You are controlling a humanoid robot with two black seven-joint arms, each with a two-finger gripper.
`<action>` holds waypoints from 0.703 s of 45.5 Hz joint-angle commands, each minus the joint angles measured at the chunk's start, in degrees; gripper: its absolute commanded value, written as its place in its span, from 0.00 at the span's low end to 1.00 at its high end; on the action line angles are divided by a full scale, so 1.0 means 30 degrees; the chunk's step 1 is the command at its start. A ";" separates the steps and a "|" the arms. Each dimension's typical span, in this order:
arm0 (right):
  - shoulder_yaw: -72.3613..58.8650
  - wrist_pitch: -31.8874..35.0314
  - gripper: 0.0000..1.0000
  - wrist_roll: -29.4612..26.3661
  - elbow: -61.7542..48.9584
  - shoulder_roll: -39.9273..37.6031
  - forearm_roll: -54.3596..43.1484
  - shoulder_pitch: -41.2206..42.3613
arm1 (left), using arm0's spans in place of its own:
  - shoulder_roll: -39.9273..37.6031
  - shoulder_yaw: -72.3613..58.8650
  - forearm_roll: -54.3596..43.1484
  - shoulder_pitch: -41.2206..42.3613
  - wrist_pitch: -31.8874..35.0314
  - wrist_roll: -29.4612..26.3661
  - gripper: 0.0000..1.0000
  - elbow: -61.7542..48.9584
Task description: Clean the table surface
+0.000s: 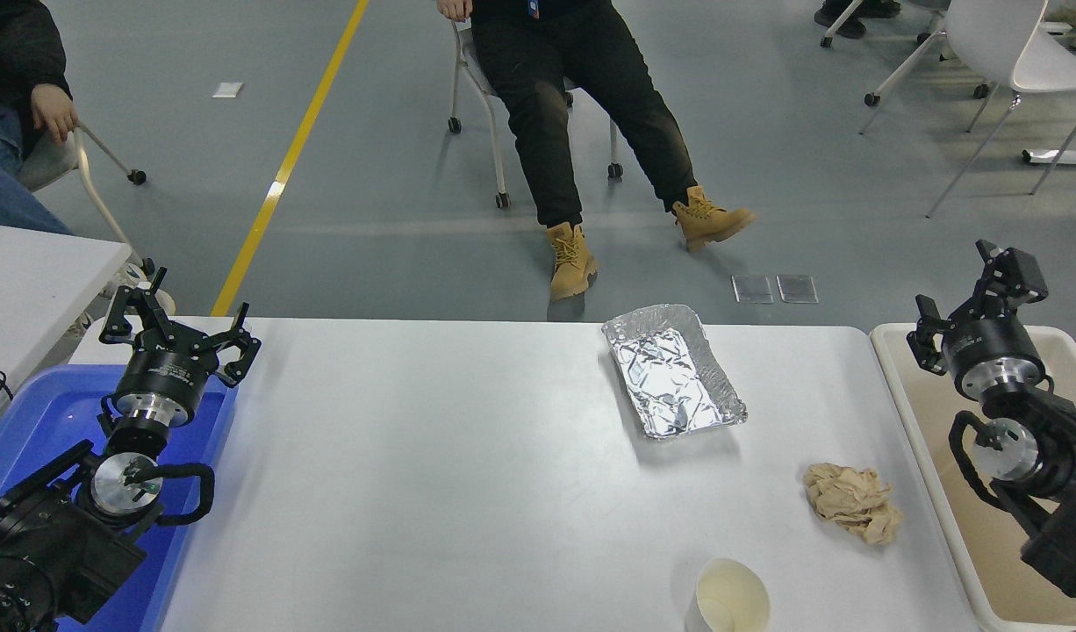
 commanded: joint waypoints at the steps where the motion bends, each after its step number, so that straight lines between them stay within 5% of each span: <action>1: -0.3280 0.0026 0.98 0.0000 0.0143 -0.1590 0.0163 0.1522 | 0.0000 0.0000 -0.0001 0.0000 0.0001 0.0006 1.00 0.0010; 23: -0.8321 0.1489 0.98 0.0029 0.6938 -0.9470 -0.0275 0.4510 | 0.0000 0.0000 -0.0001 0.0000 0.0001 0.0006 1.00 0.0010; 32: -1.1161 0.4534 0.98 0.0029 0.7877 -1.1962 -0.5220 0.7790 | 0.0000 0.0000 -0.0001 0.0000 0.0001 0.0006 1.00 0.0010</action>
